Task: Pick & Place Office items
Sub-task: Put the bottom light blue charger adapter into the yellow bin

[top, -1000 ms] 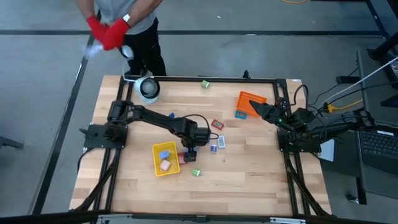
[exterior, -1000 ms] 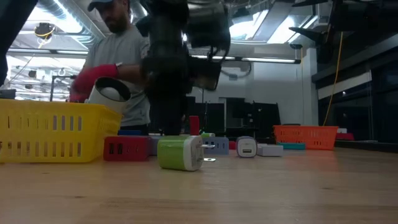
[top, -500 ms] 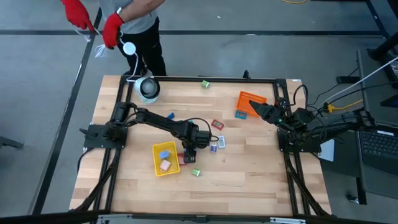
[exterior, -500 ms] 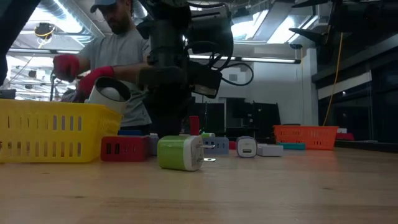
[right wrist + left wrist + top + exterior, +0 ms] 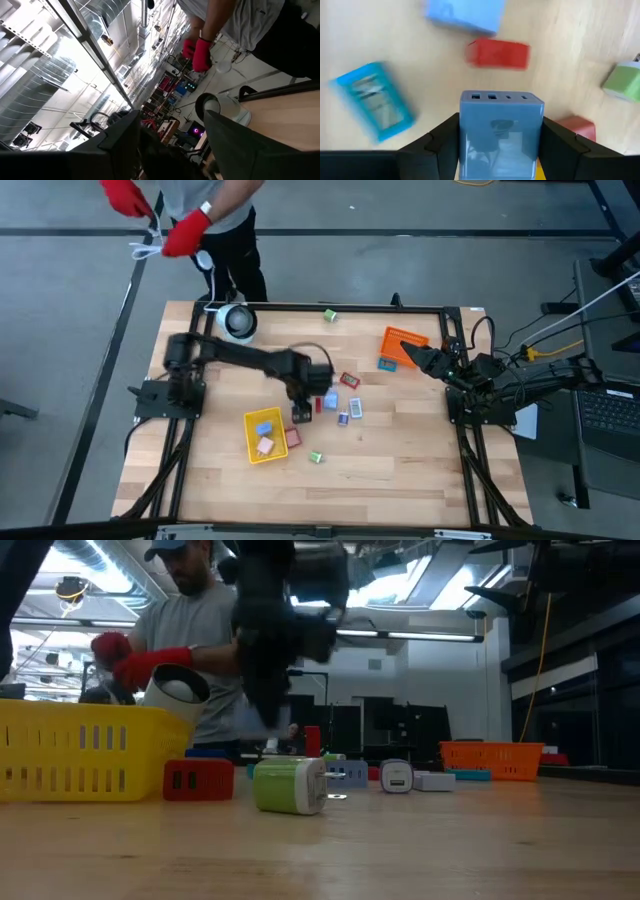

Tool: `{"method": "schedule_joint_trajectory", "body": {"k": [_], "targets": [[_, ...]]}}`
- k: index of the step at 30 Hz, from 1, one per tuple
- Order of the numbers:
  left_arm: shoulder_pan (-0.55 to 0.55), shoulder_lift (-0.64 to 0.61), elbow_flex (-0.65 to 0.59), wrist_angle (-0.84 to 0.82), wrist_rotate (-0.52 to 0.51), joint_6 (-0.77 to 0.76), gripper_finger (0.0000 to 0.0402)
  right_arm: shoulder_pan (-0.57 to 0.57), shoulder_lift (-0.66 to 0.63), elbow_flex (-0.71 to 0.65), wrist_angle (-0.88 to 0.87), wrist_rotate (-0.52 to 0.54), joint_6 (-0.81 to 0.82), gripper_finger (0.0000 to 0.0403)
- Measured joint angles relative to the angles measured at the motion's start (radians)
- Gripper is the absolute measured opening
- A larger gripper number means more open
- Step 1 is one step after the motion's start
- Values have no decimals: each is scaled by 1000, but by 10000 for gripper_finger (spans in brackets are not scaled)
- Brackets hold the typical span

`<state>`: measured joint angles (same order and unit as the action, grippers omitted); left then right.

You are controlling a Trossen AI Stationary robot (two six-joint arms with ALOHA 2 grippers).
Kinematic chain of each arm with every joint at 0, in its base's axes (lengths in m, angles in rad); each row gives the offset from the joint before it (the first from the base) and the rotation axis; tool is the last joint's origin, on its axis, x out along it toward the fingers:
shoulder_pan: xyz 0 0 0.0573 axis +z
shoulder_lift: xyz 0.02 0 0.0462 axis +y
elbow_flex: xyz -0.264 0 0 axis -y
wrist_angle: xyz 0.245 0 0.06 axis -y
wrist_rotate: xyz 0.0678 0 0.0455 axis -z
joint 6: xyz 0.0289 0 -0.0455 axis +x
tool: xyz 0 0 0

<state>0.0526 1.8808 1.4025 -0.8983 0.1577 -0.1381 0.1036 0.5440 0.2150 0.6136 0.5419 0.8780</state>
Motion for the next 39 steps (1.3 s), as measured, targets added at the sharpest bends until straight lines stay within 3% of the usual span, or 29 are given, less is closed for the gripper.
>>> {"method": "schedule_joint_trajectory", "body": {"k": [9,19,25,29,39], "targets": [[74,-215,1,-14,-17,-57,204,0,0,0,-4,12,-4,227],[-66,-283,1,-257,-133,-60,204,0,0,0,-9,19,-2,227],[-160,-278,1,-179,-38,-178,204,0,0,0,-8,19,4,227],[-211,-279,-8,-163,-30,-278,204,0,0,0,-8,19,4,227],[-334,-278,-180,89,21,-560,204,0,0,0,-9,15,27,226]]}}
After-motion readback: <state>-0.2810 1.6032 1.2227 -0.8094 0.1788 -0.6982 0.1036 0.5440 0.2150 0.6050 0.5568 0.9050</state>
